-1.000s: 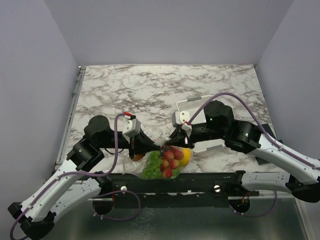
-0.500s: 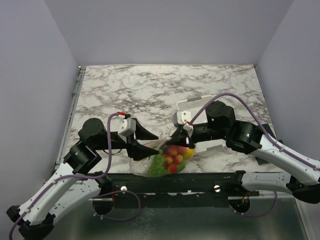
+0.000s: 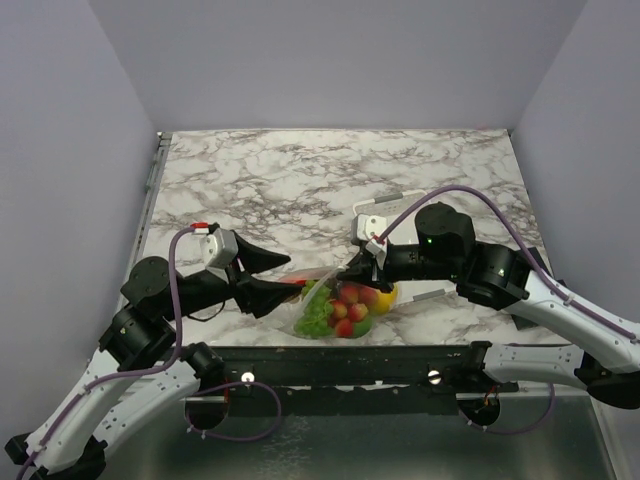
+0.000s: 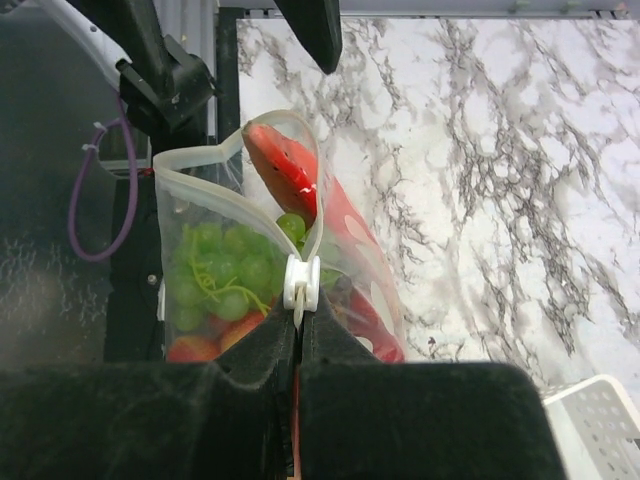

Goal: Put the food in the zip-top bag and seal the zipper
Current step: Adjust the zipper food storage bag at the center of the board.

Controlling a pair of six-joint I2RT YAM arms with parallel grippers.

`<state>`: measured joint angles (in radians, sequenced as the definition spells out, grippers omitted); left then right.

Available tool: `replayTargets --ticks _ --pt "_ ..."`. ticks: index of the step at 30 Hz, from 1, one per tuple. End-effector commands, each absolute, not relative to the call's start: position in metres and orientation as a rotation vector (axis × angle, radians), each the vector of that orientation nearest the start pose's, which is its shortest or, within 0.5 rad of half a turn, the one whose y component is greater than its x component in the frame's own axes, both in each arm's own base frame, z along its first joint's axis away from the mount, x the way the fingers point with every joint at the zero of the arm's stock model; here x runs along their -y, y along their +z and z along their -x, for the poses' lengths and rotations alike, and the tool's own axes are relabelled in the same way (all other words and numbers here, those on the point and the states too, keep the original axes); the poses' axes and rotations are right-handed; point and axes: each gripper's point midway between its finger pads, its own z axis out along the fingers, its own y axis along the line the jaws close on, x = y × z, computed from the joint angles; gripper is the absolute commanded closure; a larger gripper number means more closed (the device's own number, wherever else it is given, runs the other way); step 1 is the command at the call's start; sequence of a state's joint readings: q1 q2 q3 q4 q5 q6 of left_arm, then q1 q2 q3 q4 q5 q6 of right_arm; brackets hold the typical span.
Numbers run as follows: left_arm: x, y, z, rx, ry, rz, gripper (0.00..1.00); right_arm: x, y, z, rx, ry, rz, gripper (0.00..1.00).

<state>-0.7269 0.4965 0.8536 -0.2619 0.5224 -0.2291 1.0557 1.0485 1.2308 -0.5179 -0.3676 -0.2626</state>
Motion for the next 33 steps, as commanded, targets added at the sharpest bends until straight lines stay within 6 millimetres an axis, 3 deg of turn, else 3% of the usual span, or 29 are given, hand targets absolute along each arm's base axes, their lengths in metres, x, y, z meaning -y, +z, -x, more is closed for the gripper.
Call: replayTargets --ticks 1,11,26,33 --pt "0.199 0.358 -0.113 -1.503 -1.070 -0.649 0.40 -0.313 0.357 -0.127 -1.352 0.845 1.314 0.99" --pt "0.192 0.303 -0.118 -1.787 -1.012 -0.596 0.62 -0.314 0.353 -0.132 -1.375 0.826 1.297 0.99" --pt "0.185 0.271 -0.122 -1.937 -0.957 -0.528 0.61 -0.314 0.351 -0.132 -1.377 0.822 1.296 0.99" --pt "0.185 0.268 -0.125 -1.960 -0.944 -0.517 0.60 -0.315 0.347 -0.133 -1.384 0.824 1.300 0.99"
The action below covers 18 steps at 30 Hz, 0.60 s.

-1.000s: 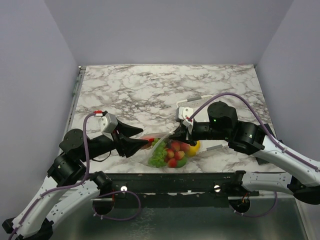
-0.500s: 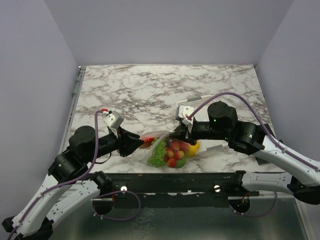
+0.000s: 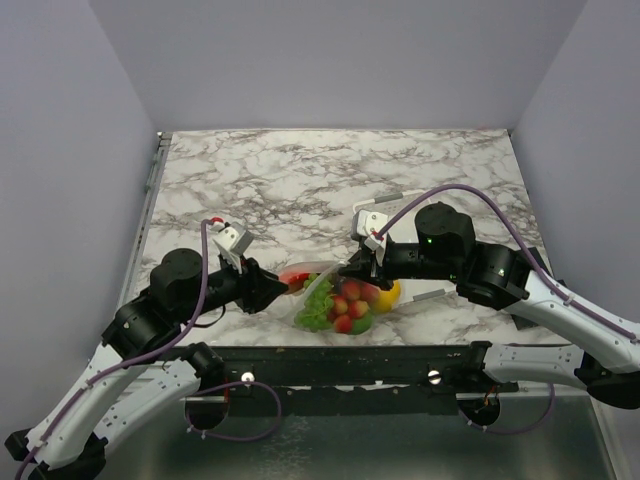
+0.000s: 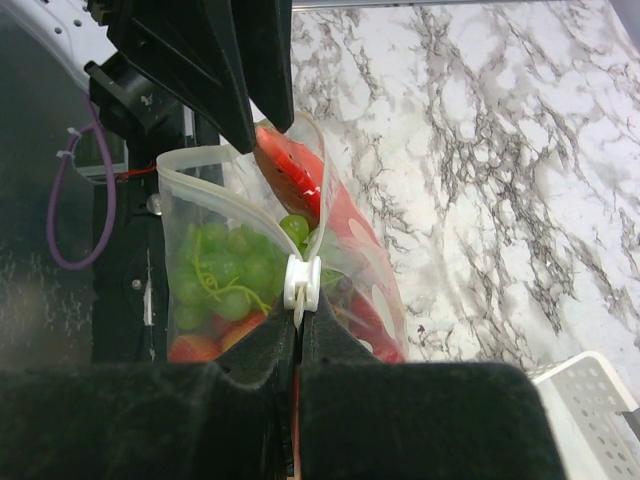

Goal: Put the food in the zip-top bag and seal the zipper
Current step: Adjust the zipper food storage bag at the center of the board.

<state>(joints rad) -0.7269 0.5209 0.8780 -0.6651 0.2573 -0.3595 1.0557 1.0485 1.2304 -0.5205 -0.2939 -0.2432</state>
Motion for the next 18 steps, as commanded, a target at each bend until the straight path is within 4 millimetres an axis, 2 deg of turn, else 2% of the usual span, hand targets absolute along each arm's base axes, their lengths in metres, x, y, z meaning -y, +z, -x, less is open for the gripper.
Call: replayTargets --ticks 1,5,10,18 --pt "0.186 0.267 -0.125 -1.964 -0.946 -0.517 0.60 -0.316 0.348 -0.133 -1.382 0.824 1.298 0.99" --pt "0.187 0.259 -0.126 -1.995 -0.943 -0.514 0.62 -0.318 0.349 -0.132 -1.384 0.840 1.287 0.99" --pt "0.192 0.245 -0.132 -2.057 -0.925 -0.509 0.71 -0.324 0.349 -0.130 -1.374 0.874 1.290 0.99" --pt "0.201 0.243 -0.138 -2.064 -0.934 -0.530 0.81 -0.332 0.353 -0.125 -1.349 0.928 1.298 0.99"
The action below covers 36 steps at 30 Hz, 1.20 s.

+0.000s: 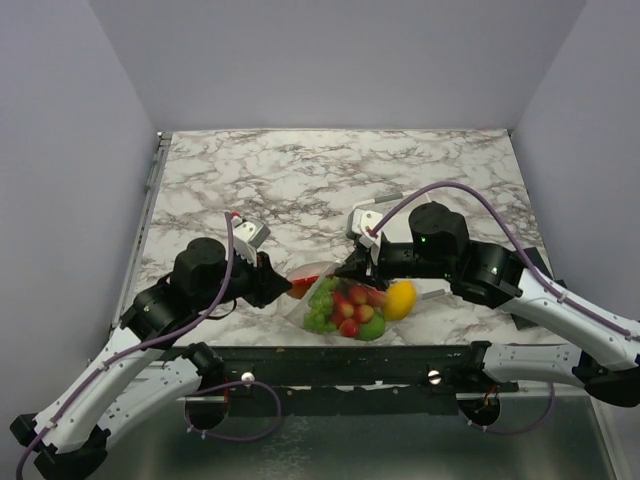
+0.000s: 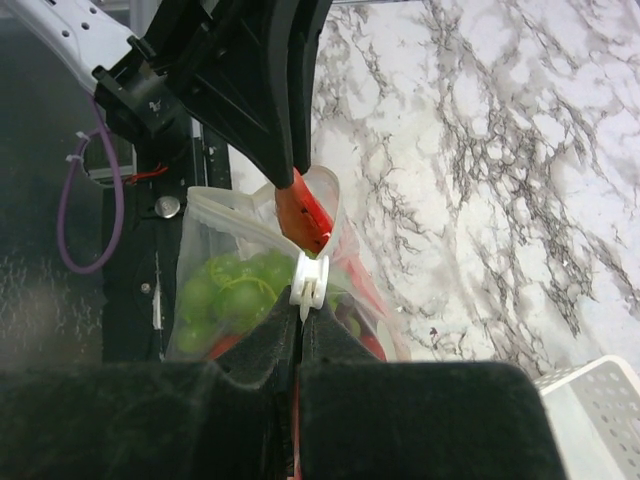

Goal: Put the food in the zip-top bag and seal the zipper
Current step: Adjust the zipper food storage bag at the center of the board.

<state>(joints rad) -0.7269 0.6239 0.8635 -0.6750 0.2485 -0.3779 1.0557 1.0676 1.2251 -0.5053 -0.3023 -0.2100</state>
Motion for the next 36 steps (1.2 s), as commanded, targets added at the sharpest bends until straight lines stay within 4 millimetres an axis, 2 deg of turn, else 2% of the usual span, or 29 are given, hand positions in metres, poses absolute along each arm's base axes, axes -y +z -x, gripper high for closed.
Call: replayTargets --ticks 1,7,16,20,24,32,36 --pt "0.202 0.242 -0.138 -2.064 -0.939 -0.532 0.81 -0.333 0.354 -0.124 -1.344 0.939 1.298 0.99" --pt "0.214 0.249 -0.139 -2.029 -0.995 -0.571 0.84 -0.340 0.357 -0.121 -1.332 0.976 1.309 0.99" --pt "0.230 0.273 -0.133 -1.901 -1.118 -0.641 0.84 -0.342 0.371 -0.116 -1.273 1.007 1.313 0.99" --pt "0.235 0.264 -0.135 -1.902 -1.134 -0.641 0.83 -0.339 0.373 -0.115 -1.270 1.003 1.308 0.99" --pt "0.235 0.258 -0.134 -1.913 -1.131 -0.649 0.76 -0.333 0.374 -0.117 -1.283 0.979 1.298 0.99" --pt "0.228 0.262 -0.129 -1.903 -1.120 -0.652 0.56 -0.318 0.378 -0.123 -1.317 0.904 1.263 0.99" --pt "0.221 0.268 -0.130 -1.895 -1.081 -0.634 0.52 -0.313 0.377 -0.123 -1.327 0.887 1.257 0.99"
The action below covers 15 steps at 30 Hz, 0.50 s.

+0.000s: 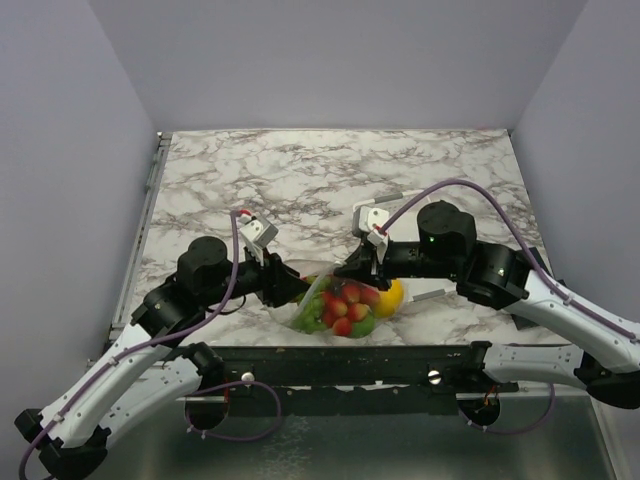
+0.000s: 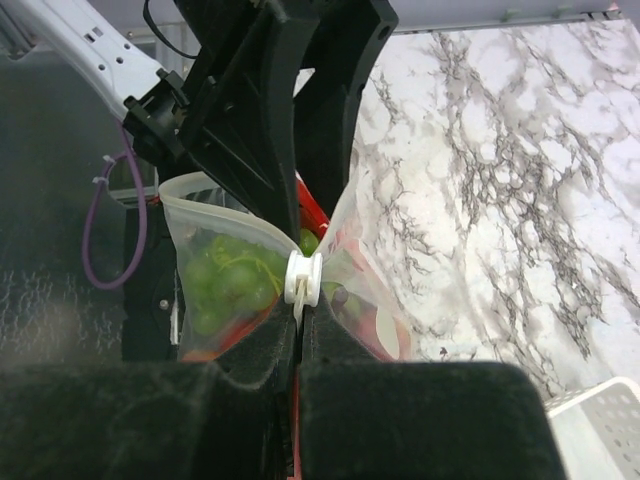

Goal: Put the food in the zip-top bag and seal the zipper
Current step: Adjust the zipper food storage bag at the center of the board.

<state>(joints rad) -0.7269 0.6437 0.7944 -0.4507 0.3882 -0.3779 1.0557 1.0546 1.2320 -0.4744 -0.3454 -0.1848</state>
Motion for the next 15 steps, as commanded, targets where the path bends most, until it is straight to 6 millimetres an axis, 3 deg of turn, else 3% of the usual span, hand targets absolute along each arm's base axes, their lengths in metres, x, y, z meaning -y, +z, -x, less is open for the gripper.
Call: replayTargets --ticks 1,15 --pt "0.219 0.271 -0.132 -1.886 -1.070 -0.625 0.50 -0.312 0.377 -0.123 -1.328 0.886 1.255 1.00" --pt "0.198 0.334 -0.130 -1.685 -1.023 -0.558 0.35 -0.303 0.369 -0.118 -1.342 0.897 1.246 0.99"
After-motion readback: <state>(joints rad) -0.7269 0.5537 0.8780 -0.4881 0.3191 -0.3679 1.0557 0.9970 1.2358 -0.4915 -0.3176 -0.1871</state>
